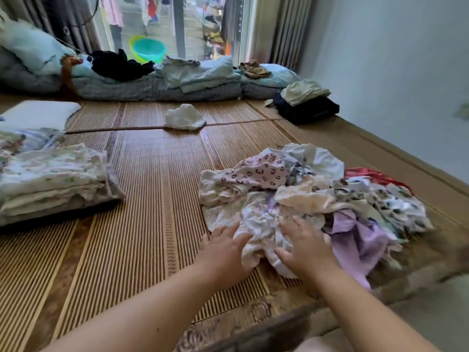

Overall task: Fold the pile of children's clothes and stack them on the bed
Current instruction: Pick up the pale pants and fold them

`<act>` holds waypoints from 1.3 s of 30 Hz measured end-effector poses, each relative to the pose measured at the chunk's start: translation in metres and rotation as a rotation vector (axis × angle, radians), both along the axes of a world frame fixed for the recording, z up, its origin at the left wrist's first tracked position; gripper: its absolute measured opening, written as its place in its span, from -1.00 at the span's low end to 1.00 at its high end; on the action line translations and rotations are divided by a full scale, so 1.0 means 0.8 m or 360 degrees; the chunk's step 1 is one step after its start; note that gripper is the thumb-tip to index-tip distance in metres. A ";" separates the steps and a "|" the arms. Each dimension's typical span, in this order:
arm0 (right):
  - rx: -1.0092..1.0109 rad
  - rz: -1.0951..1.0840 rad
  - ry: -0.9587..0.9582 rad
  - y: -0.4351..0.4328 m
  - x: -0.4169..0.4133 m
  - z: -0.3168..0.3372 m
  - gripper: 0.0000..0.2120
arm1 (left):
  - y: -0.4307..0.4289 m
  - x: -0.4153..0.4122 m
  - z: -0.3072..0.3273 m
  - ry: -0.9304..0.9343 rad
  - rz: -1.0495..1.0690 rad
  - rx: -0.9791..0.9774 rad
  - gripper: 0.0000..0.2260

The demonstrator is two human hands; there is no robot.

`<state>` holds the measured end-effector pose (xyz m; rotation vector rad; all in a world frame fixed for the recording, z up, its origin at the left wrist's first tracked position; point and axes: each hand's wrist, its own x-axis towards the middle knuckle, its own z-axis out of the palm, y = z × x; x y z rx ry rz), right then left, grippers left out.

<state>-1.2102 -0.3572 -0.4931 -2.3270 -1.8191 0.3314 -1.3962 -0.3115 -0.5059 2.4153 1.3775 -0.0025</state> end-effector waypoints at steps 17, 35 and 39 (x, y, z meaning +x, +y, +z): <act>0.0052 0.0068 0.0145 0.012 -0.007 -0.004 -0.20 | 0.017 -0.017 0.099 -0.0796 0.0249 0.0047 -0.82; 0.0603 0.0418 0.0321 0.017 -0.164 0.224 -0.88 | -0.006 -0.107 0.317 -0.0500 0.0073 0.0876 -0.80; 0.0369 0.0288 -0.0068 0.030 -0.166 0.212 -0.75 | -0.017 -0.173 0.341 -0.0263 0.0125 0.0958 -0.85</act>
